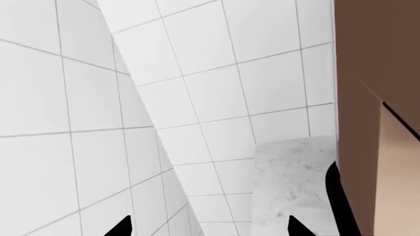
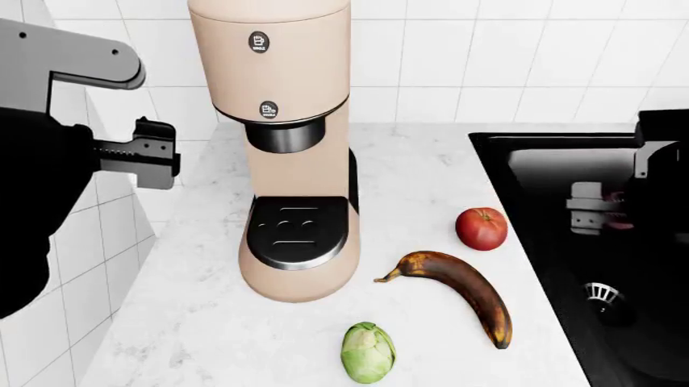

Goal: There is a mixed pile of frozen fruits and vegetables on the counter. Locate all the frozen vegetables and place the items in a bowl on the counter. Take all the frozen fruits and defrost them in a running sink.

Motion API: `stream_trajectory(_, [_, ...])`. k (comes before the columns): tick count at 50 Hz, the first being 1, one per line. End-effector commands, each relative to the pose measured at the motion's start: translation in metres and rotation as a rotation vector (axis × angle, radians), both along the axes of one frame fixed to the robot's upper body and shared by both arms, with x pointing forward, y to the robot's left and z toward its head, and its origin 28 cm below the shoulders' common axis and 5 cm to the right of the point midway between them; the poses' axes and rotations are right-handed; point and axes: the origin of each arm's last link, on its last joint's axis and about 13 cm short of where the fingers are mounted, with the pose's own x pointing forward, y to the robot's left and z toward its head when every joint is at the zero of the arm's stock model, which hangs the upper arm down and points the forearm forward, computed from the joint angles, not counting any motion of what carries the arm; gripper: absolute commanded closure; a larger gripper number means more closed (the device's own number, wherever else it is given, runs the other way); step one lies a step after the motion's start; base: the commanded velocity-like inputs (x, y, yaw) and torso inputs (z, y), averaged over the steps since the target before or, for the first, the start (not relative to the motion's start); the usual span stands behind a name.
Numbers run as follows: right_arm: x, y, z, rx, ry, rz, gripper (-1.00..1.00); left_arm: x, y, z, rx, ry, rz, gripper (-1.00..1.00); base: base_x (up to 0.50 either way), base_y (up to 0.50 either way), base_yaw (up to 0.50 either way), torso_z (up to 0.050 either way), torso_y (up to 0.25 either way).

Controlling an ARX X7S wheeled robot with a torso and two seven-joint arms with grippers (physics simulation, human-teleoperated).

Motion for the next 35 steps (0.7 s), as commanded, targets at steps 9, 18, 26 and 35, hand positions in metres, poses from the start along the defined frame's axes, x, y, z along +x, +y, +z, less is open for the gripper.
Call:
stream_trajectory(9, [0.034, -0.005, -0.031, -0.073, 0.015, -0.142, 1.00, 0.000, 0.001, -0.002, -0.007, 0.005, 0.004, -1.00, 0.00, 0.00, 0.00, 0.000, 0.000])
stream_trajectory(18, [0.052, -0.012, -0.040, -0.104, 0.016, -0.180, 1.00, 0.002, 0.001, -0.003, -0.007, 0.010, 0.003, -1.00, 0.00, 0.00, 0.00, 0.000, 0.000])
stream_trajectory(26, [0.056, -0.009, -0.043, -0.118, 0.034, -0.131, 1.00, 0.003, 0.001, -0.002, -0.004, 0.008, 0.001, -1.00, 0.00, 0.00, 0.00, 0.000, 0.000])
stream_trajectory(35, [0.052, -0.007, -0.052, -0.130, 0.117, -0.091, 1.00, 0.003, 0.001, -0.001, -0.001, 0.005, 0.000, -1.00, 0.00, 0.00, 0.00, 0.000, 0.000])
